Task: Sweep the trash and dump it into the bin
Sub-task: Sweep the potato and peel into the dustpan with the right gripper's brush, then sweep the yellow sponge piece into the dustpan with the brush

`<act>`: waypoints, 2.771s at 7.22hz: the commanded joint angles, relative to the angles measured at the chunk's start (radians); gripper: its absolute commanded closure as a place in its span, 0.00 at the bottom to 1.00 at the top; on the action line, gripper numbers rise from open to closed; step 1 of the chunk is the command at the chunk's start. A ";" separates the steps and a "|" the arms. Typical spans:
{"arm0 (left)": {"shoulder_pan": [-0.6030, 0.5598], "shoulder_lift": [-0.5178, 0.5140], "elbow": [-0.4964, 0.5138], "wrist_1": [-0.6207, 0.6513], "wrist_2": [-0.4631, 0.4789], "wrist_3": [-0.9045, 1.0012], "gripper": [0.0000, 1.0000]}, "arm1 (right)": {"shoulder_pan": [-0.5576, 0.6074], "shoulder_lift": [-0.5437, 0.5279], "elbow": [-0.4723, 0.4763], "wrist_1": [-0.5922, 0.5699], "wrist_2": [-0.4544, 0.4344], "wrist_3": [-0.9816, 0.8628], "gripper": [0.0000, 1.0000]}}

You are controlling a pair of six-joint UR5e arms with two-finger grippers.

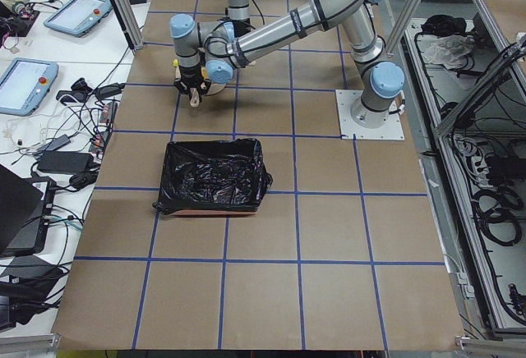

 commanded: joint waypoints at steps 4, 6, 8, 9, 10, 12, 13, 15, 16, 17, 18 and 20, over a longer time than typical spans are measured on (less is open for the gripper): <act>0.000 0.000 0.005 0.000 0.011 -0.053 0.93 | -0.039 -0.059 -0.021 0.058 -0.005 -0.001 1.00; 0.000 -0.002 0.005 0.000 0.011 -0.087 0.93 | -0.090 -0.107 -0.021 0.160 -0.025 -0.100 1.00; -0.003 -0.003 0.005 0.000 0.012 -0.123 0.93 | -0.143 -0.116 -0.012 0.235 -0.109 -0.330 1.00; -0.003 -0.009 0.005 0.000 0.012 -0.123 0.93 | -0.157 -0.107 -0.011 0.230 -0.137 -0.413 1.00; -0.003 -0.011 0.005 0.000 0.014 -0.123 0.93 | -0.174 -0.096 -0.009 0.229 -0.158 -0.484 1.00; -0.003 -0.012 0.005 -0.002 0.012 -0.121 0.93 | -0.189 -0.038 -0.011 0.221 -0.227 -0.580 1.00; -0.003 -0.012 0.005 -0.002 0.012 -0.121 0.93 | -0.203 -0.017 -0.014 0.215 -0.246 -0.605 1.00; -0.003 -0.012 0.008 -0.002 0.046 -0.121 0.93 | -0.217 0.010 -0.021 0.192 -0.248 -0.615 1.00; -0.011 -0.012 0.009 -0.002 0.067 -0.123 0.93 | -0.234 0.025 -0.040 0.192 -0.249 -0.615 1.00; -0.024 -0.012 0.009 -0.002 0.078 -0.123 0.93 | -0.236 0.048 -0.069 0.195 -0.249 -0.612 1.00; -0.037 -0.014 0.009 -0.002 0.105 -0.123 0.93 | -0.236 0.069 -0.096 0.199 -0.249 -0.609 1.00; -0.038 -0.014 0.009 -0.002 0.109 -0.124 0.93 | -0.236 0.099 -0.147 0.205 -0.248 -0.606 1.00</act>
